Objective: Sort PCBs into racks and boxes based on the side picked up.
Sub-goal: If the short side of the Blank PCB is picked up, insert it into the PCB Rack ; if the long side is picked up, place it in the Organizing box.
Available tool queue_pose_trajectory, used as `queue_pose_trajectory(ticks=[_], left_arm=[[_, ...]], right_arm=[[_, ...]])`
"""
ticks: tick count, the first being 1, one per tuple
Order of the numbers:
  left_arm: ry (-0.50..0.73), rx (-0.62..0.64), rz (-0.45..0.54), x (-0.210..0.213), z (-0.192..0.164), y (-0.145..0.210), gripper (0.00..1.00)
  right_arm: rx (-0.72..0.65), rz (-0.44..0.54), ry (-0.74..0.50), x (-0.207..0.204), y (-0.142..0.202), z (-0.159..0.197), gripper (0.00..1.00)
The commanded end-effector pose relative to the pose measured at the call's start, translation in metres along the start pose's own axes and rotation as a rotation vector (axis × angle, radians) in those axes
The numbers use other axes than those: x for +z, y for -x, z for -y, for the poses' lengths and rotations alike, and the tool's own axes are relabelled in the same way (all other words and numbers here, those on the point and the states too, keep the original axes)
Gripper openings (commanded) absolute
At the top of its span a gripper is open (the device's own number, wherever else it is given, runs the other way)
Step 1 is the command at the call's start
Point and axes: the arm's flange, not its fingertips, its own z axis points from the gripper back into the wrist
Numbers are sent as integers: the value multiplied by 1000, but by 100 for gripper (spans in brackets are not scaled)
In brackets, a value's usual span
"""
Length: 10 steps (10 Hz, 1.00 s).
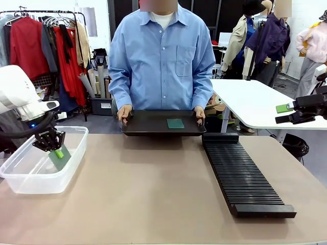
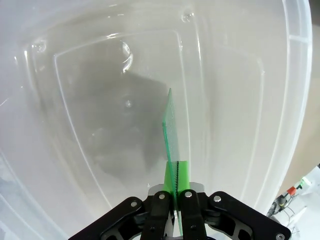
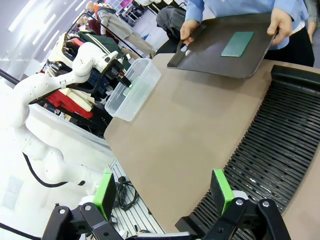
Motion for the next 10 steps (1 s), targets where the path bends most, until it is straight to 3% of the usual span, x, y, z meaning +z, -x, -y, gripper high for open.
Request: queue_pose_trajectory(ticks=[1, 2, 3, 7, 10], left_arm=[[37, -15, 22, 0, -2, -5, 0], [38, -15, 27, 0, -2, -6, 6], [41, -13, 33, 0, -1, -6, 23], [-10, 0, 54, 18, 2, -2, 100], [-104, 22, 58, 37, 18, 9, 100]], right_arm=[[-5, 9, -2, 0, -3, -2, 100], [-5, 9, -2, 0, -3, -2, 100], [-5, 9, -2, 0, -3, -2, 100], [-5, 9, -2, 0, -3, -2, 100], [-5, 9, -2, 0, -3, -2, 100]])
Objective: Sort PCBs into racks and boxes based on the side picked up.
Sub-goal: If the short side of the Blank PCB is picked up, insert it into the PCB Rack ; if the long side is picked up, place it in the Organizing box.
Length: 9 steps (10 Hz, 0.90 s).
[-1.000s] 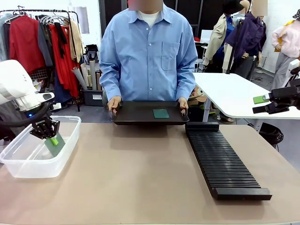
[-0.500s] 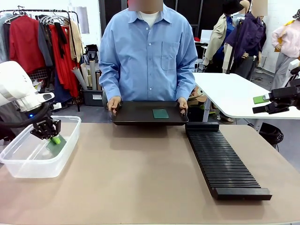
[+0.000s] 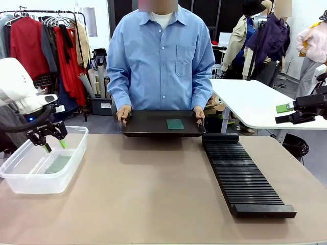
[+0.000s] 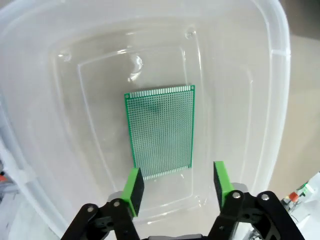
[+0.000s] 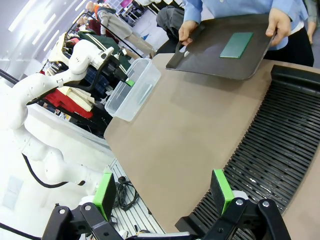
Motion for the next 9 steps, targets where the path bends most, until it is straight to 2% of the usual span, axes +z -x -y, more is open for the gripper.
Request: queue_pose_trajectory(ticks=[1, 5, 6, 7, 9], left_arm=[[-92, 30, 3, 14, 15, 13, 100], [-171, 63, 12, 26, 32, 26, 100], [-193, 64, 40, 29, 35, 27, 100], [-136, 41, 11, 26, 29, 17, 100], [-136, 41, 11, 26, 29, 17, 100]], right_arm=[[-5, 9, -2, 0, -3, -2, 100], [-5, 9, -2, 0, -3, -2, 100], [-5, 9, -2, 0, -3, -2, 100], [-5, 9, -2, 0, -3, -2, 100], [-5, 9, -2, 0, -3, -2, 100]])
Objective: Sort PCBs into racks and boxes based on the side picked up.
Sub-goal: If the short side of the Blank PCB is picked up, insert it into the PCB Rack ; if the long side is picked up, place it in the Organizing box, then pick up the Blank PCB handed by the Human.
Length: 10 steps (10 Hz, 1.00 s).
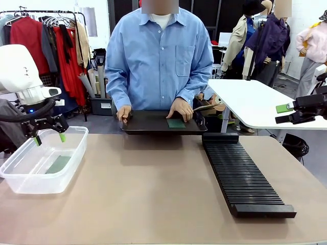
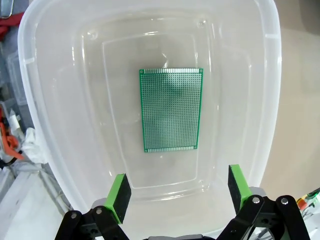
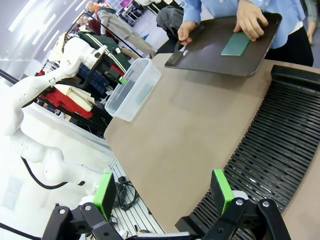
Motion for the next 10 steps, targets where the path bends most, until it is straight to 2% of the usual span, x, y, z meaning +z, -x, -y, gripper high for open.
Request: queue_pose_trajectory(ticks=[1, 8, 10], left_arm=[[13, -5, 1, 1, -2, -2, 100], [0, 0, 0, 0, 0, 0, 100], [185, -28, 84, 25, -19, 2, 100]], right_arm=[[-5, 9, -2, 0, -3, -2, 100], [-5, 9, -2, 0, -3, -2, 100], [-5, 9, -2, 0, -3, -2, 100]])
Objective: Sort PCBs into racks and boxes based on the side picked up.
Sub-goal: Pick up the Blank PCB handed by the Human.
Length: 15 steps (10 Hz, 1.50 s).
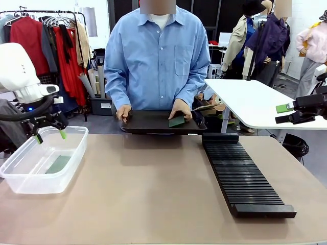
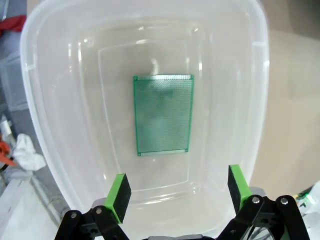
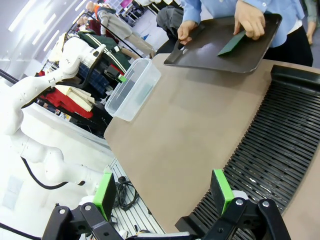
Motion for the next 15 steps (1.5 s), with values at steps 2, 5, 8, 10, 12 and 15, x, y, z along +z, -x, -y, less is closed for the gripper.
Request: queue_pose_trajectory(ticks=[2, 5, 8, 10, 12, 15], left_arm=[[323, -75, 77, 26, -28, -1, 100], [565, -80, 109, 43, -36, -7, 100], [870, -89, 70, 54, -39, -19, 100], [955, -122, 98, 61, -35, -20, 100], [996, -161, 73, 65, -29, -19, 100], [973, -129, 76, 64, -27, -17, 100]], right_arm=[[-5, 9, -2, 0, -3, -2, 100], [-5, 9, -2, 0, -3, -2, 100], [-5, 9, -2, 0, -3, -2, 100], [-5, 9, -2, 0, -3, -2, 100], [-5, 9, -2, 0, -3, -2, 100], [-5, 9, -2, 0, -3, -2, 100]])
